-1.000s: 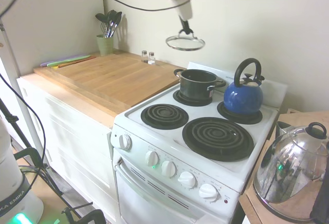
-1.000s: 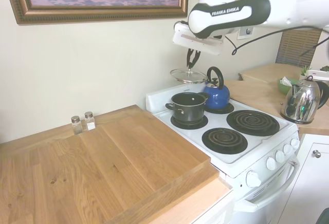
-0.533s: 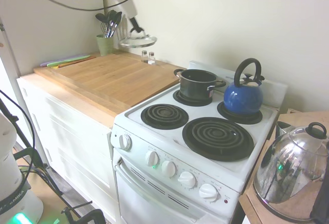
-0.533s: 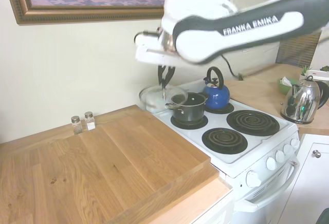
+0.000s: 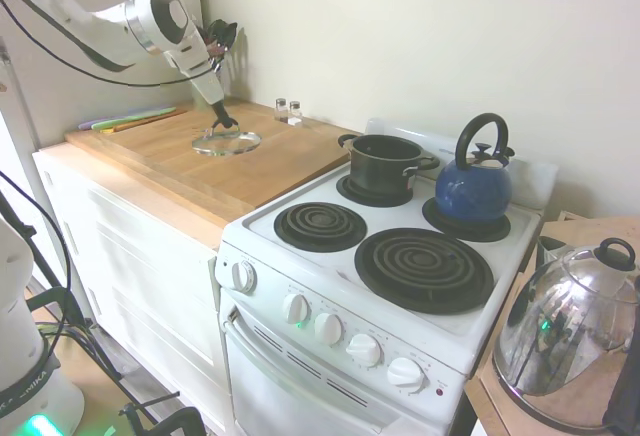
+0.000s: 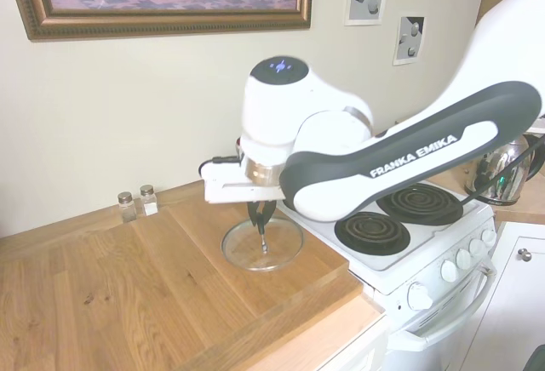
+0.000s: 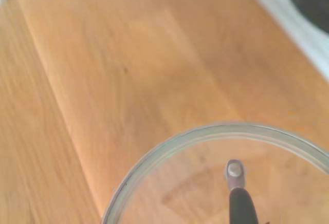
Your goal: Uncover the lid of the pot
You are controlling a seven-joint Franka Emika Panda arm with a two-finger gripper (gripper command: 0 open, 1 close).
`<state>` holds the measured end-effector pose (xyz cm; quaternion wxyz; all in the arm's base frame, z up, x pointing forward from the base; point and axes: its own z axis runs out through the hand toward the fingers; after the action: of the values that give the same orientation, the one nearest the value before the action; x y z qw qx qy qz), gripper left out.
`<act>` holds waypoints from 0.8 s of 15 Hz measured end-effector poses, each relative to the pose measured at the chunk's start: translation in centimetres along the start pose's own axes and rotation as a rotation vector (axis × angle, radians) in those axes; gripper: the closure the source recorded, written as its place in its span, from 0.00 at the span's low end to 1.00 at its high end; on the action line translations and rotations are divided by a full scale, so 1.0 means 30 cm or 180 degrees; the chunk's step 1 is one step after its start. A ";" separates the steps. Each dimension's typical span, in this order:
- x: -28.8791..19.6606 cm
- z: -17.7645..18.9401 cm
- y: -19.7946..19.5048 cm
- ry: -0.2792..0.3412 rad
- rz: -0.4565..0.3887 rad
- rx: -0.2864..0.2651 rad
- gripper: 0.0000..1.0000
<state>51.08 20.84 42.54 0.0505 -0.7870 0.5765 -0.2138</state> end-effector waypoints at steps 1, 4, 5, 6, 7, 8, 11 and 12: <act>-0.027 0.025 0.000 -0.0007 -0.0024 -0.0032 1.00; -0.107 0.062 -0.001 -0.0028 -0.0091 -0.0070 1.00; -0.124 0.067 0.002 -0.0035 -0.0101 -0.0078 1.00; -0.131 0.071 0.004 -0.0039 -0.0110 -0.0087 1.00; -0.134 0.078 0.006 -0.0042 -0.0114 -0.0099 1.00; -0.137 0.088 0.008 -0.0045 -0.0118 -0.0117 1.00; -0.166 0.118 0.019 -0.0065 -0.0132 -0.0170 1.00; -0.179 0.122 0.022 -0.0070 -0.0132 -0.0177 1.00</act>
<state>50.63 25.00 37.54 0.0305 -0.8022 0.5651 -0.1901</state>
